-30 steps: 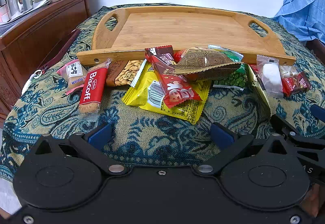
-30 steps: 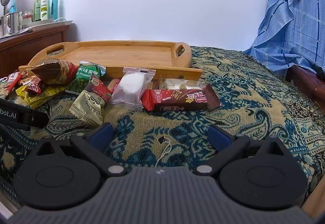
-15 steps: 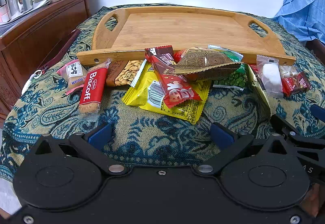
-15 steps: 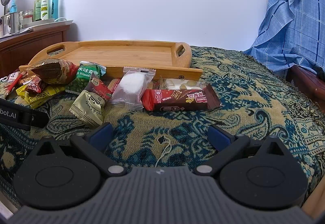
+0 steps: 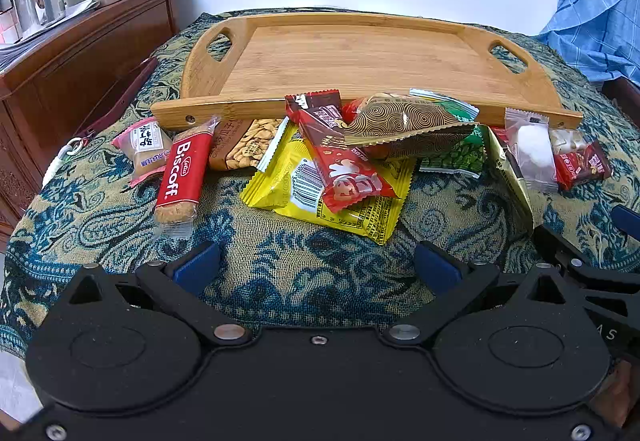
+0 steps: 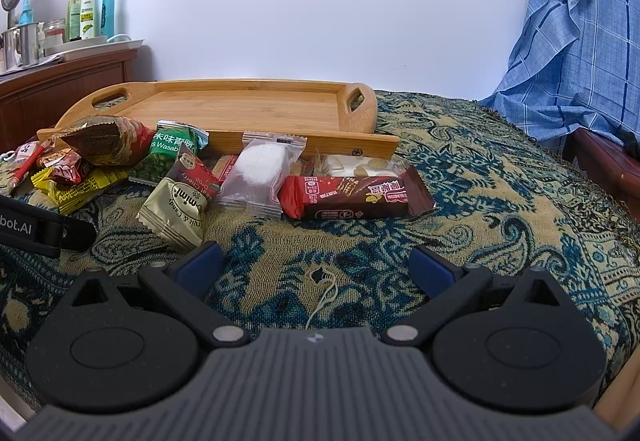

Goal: Organize snacks

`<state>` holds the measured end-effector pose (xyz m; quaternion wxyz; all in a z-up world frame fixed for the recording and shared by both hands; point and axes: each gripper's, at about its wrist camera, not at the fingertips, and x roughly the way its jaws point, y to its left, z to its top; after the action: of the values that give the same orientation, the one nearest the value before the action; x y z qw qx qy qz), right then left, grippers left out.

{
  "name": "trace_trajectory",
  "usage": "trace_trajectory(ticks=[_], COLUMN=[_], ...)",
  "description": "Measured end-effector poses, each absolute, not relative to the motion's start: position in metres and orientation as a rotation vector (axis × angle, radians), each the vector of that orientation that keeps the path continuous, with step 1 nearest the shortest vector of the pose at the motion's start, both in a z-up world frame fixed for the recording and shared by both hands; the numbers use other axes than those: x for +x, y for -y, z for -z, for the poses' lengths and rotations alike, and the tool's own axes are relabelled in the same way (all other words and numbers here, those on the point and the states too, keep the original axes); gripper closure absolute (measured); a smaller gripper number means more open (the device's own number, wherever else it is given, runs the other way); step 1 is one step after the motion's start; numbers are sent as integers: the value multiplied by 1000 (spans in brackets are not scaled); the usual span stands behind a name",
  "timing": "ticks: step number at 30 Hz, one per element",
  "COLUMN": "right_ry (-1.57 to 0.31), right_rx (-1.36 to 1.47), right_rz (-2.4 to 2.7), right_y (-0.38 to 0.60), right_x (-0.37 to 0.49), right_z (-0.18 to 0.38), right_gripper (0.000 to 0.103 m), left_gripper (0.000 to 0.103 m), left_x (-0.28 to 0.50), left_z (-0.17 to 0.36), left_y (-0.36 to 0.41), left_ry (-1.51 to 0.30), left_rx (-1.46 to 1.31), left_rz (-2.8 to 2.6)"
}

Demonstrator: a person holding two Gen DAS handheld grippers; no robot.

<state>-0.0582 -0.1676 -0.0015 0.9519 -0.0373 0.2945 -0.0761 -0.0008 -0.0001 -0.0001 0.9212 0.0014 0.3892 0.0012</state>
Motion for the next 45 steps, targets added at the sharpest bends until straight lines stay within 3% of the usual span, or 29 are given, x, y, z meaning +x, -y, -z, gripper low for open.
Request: trace_trajectory(ticks=[31,38,41,45], right_ry=[-597,-559,-544,-543], right_rx=[-51,27,26,-7], right_rz=[118,112,118,117], right_y=[176,192,199,203], right_x=[-57,-64,-59,-45], right_z=[-3,-22,-32,-37], right_gripper=[0,1,6,10], left_gripper=[0,0,5,25], left_x=[-10,-27,-27,-8], left_z=[-6,-35,-46,-55], left_y=[4,7,9,15], left_ry=[-734,-465,-412,-451], left_rx=[2,21,3,-29], left_rz=[0,15,77,113])
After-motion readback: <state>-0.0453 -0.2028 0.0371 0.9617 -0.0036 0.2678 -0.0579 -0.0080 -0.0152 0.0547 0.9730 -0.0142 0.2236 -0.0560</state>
